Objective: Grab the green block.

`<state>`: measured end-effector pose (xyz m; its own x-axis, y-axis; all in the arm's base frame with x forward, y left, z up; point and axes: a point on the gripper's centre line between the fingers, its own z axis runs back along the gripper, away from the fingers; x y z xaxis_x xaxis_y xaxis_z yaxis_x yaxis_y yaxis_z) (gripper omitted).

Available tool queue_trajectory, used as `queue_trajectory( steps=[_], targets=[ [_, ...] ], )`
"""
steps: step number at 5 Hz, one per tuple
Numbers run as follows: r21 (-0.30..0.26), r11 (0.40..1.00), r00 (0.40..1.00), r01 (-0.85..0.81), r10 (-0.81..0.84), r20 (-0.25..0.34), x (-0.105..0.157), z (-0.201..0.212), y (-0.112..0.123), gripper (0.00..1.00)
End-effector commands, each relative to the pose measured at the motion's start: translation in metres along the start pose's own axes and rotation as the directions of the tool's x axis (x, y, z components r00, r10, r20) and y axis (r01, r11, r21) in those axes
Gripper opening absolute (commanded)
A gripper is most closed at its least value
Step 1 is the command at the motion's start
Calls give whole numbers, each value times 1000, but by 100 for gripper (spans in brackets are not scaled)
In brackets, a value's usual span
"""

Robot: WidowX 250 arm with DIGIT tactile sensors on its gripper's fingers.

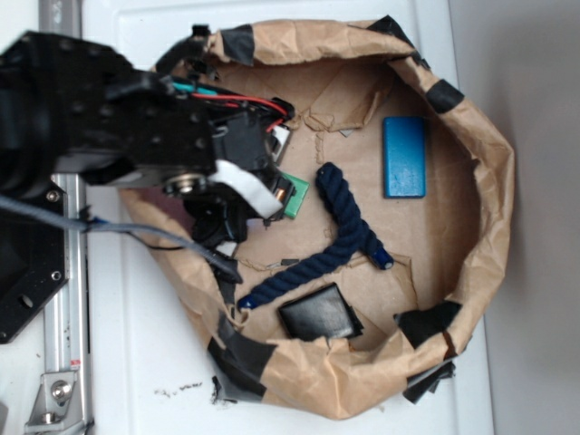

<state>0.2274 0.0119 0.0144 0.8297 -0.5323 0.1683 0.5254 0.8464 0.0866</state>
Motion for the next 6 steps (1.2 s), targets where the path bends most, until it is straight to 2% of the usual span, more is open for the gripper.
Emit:
queue_trajectory(
  steps=[1,2,3,4,5,6],
  targets=[
    [8,1000,1000,-13,13,-25,11,-13,14,100],
    [-12,998,997,-55,54,-47,14,-21,25,100],
    [-13,995,992,-94,93,-88,12,-31,26,0],
    [3,992,989,-127,127,-81,8,-22,25,0],
    [58,964,962,-259,263,-80,11,23,24,0],
    [75,891,887,-447,453,-92,24,72,28,0]
  ],
)
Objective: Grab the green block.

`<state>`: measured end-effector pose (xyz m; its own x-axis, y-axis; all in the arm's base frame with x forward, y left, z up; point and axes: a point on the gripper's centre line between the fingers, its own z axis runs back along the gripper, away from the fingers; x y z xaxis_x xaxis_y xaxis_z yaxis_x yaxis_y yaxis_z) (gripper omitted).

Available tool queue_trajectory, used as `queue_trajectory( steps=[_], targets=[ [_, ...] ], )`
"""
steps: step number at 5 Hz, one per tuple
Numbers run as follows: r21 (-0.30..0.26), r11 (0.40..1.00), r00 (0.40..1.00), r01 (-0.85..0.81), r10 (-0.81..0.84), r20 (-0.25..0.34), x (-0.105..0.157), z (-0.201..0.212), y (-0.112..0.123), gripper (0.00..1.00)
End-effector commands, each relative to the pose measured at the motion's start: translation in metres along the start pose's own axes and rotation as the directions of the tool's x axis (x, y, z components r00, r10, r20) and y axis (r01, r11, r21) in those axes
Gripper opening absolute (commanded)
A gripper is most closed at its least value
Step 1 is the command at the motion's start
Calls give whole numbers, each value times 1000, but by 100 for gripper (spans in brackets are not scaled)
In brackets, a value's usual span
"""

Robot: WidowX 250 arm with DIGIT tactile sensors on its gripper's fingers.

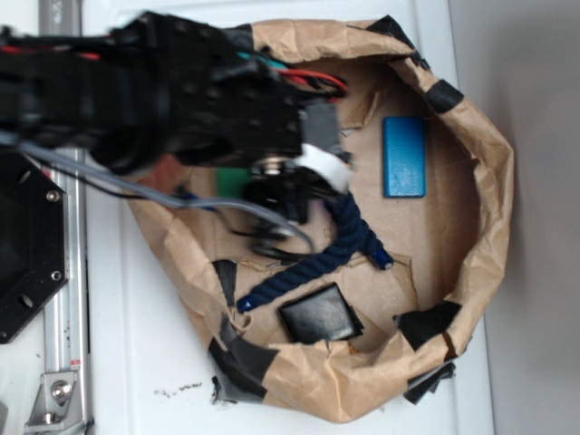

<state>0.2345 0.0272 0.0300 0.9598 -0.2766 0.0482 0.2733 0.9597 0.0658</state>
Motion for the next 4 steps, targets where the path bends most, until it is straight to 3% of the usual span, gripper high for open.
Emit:
queue_trajectory(
  steps=[1,4],
  targets=[
    [-101,892,898,-440,435,-67,24,107,20,0],
    [-129,843,851,-522,525,-12,14,118,14,0]
  ],
)
